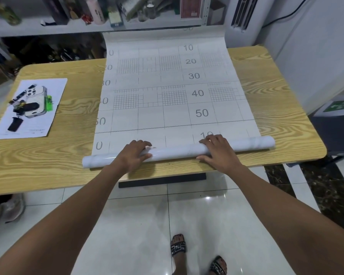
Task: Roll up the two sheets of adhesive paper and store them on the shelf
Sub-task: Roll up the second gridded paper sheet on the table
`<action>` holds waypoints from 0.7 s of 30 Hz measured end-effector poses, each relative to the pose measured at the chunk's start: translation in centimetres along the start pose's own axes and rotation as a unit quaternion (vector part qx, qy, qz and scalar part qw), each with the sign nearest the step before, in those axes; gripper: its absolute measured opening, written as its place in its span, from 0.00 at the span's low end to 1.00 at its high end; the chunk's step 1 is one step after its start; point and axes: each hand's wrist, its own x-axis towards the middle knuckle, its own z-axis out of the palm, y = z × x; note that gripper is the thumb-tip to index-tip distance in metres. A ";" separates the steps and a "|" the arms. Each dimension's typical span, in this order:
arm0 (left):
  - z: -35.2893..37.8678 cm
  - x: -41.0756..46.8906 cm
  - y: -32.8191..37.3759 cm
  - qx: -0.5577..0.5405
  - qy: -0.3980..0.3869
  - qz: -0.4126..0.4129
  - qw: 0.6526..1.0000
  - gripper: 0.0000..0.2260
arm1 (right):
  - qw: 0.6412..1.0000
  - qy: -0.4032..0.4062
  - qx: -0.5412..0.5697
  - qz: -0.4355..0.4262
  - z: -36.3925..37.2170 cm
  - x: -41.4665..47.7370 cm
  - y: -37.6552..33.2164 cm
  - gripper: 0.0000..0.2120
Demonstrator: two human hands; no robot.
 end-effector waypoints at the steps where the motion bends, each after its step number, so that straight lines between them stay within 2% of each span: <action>1: 0.1 0.0 0.0 -0.003 0.002 -0.004 1.000 0.16 | 1.000 0.000 0.000 0.003 0.0 0.0 0.0 0.28; 10: 0.4 0.1 0.1 -0.008 0.023 -0.044 0.999 0.19 | 1.000 0.022 0.011 0.013 0.0 0.1 -0.4 0.25; 16: 1.0 -0.4 0.1 0.088 0.057 0.050 0.993 0.21 | 1.000 0.023 0.001 0.002 -0.1 0.1 -0.4 0.21; 21: 1.1 -0.8 0.4 0.130 0.059 0.075 0.987 0.19 | 1.000 0.014 -0.011 0.000 0.0 0.1 -0.4 0.20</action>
